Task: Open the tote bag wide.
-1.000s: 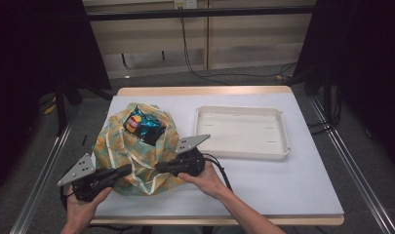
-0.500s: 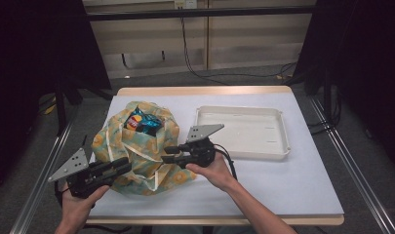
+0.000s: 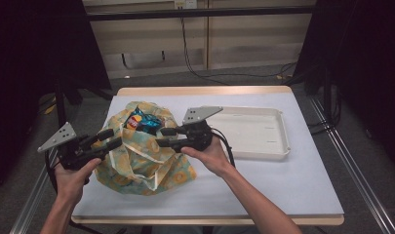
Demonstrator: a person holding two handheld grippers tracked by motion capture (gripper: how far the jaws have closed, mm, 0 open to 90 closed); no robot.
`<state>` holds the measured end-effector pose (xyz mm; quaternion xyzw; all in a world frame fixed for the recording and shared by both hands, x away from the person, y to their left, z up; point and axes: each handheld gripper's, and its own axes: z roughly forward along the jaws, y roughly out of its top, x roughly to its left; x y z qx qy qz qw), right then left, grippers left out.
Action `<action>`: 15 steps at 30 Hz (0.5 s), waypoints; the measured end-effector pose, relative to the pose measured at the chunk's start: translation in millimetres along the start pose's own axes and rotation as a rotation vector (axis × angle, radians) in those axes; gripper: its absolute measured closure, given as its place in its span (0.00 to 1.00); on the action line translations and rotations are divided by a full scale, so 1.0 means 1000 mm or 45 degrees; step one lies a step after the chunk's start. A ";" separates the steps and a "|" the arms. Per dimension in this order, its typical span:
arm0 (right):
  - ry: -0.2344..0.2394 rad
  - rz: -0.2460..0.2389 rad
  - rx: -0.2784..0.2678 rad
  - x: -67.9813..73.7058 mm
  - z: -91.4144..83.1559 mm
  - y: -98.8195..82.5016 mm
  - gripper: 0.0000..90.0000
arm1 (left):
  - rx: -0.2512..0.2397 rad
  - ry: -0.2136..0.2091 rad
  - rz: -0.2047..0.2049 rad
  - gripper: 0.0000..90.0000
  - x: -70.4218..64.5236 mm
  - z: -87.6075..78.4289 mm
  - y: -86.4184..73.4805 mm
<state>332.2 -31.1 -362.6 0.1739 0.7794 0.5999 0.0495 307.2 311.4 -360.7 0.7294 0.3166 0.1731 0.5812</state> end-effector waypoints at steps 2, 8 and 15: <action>-0.013 -0.015 0.012 -0.001 0.006 0.005 0.63 | 0.003 0.022 0.008 0.44 0.006 0.007 0.006; -0.003 -0.007 0.058 -0.001 0.026 0.001 0.57 | 0.064 0.037 0.062 0.32 0.012 0.030 0.013; 0.006 -0.028 0.124 0.005 0.042 -0.008 0.68 | 0.161 0.027 0.126 0.83 0.018 0.037 0.006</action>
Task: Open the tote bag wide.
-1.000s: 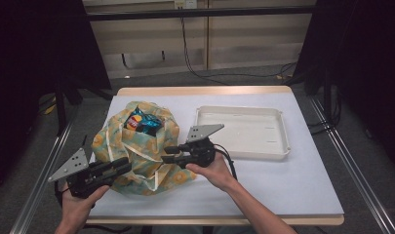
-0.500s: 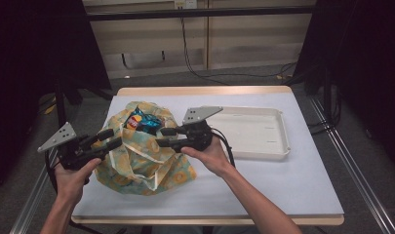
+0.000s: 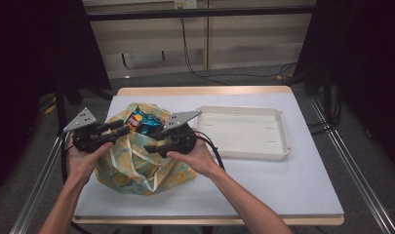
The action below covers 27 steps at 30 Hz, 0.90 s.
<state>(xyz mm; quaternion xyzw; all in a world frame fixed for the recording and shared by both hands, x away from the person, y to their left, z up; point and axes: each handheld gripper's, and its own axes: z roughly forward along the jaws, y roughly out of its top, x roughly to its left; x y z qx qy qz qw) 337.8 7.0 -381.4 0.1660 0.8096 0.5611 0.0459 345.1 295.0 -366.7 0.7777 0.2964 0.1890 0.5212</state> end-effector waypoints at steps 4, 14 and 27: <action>0.038 0.017 -0.008 0.002 0.000 -0.005 0.92 | -0.036 0.016 -0.006 1.00 0.001 -0.018 -0.006; 0.099 0.011 -0.035 0.017 -0.007 -0.008 0.97 | -0.163 0.076 -0.098 1.00 0.004 -0.074 -0.035; 0.151 0.044 -0.017 0.029 -0.008 -0.026 0.98 | -0.122 0.117 -0.172 1.00 -0.006 -0.094 -0.087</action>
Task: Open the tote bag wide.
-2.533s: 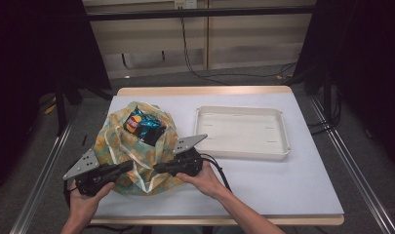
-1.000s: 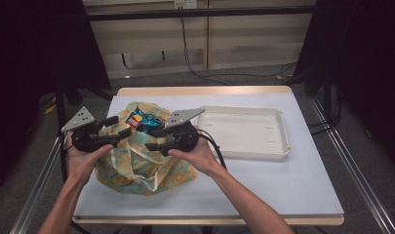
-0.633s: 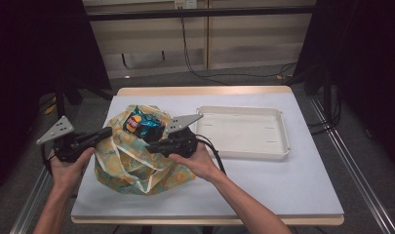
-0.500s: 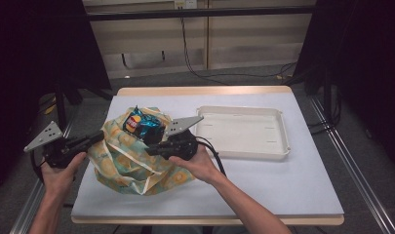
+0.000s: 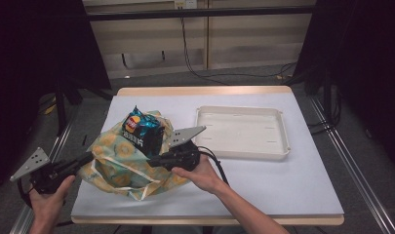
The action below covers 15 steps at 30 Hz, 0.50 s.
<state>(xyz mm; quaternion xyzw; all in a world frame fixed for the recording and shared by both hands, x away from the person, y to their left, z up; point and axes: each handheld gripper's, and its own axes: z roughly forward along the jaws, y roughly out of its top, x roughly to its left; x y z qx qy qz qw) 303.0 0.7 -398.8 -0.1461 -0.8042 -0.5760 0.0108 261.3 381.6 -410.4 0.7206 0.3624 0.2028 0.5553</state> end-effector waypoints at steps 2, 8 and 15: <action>0.021 0.013 0.008 0.001 0.005 -0.005 0.98 | 0.037 0.009 -0.006 1.00 0.001 0.001 -0.010; 0.033 0.011 0.021 0.005 0.011 -0.013 0.98 | 0.159 0.003 -0.019 1.00 0.000 0.016 -0.035; 0.039 0.018 0.053 0.005 0.014 -0.026 1.00 | 0.194 -0.042 -0.082 1.00 0.003 0.026 -0.056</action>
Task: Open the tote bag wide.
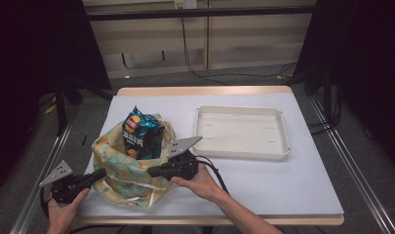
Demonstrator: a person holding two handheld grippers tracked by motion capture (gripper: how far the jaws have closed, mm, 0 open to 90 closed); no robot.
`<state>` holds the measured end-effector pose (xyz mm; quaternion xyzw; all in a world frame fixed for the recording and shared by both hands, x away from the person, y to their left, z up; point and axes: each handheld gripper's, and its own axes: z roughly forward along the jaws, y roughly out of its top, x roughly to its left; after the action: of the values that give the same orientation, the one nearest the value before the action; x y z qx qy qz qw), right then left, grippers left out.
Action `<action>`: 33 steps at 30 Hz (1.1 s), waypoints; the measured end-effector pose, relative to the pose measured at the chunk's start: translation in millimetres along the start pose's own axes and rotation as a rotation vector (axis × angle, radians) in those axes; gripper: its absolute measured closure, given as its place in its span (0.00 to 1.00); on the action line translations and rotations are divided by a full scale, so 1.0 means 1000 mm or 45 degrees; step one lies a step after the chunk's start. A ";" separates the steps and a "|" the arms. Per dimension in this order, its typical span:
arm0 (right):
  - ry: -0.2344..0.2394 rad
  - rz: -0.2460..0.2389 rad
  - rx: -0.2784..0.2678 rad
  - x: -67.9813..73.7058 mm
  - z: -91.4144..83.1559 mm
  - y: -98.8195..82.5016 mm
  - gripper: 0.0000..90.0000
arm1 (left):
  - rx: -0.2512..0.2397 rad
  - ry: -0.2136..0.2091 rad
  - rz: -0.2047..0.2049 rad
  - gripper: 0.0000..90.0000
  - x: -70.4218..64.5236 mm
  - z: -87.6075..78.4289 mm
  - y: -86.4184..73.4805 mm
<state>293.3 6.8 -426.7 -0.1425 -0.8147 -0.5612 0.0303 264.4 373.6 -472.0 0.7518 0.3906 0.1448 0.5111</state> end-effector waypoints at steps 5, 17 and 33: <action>0.007 0.030 0.012 0.000 0.003 -0.015 1.00 | 0.017 -0.036 -0.053 1.00 0.006 0.002 -0.010; 0.002 0.069 0.096 0.001 0.020 -0.049 1.00 | 0.082 -0.023 -0.051 1.00 0.001 0.004 -0.023; -0.039 0.000 0.041 0.003 0.000 -0.033 0.77 | -0.013 0.001 0.052 0.80 -0.014 -0.012 0.007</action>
<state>281.8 -3.5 -455.8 -0.1508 -0.8240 -0.5458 0.0202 251.4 369.8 -458.3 0.7570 0.3746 0.1577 0.5116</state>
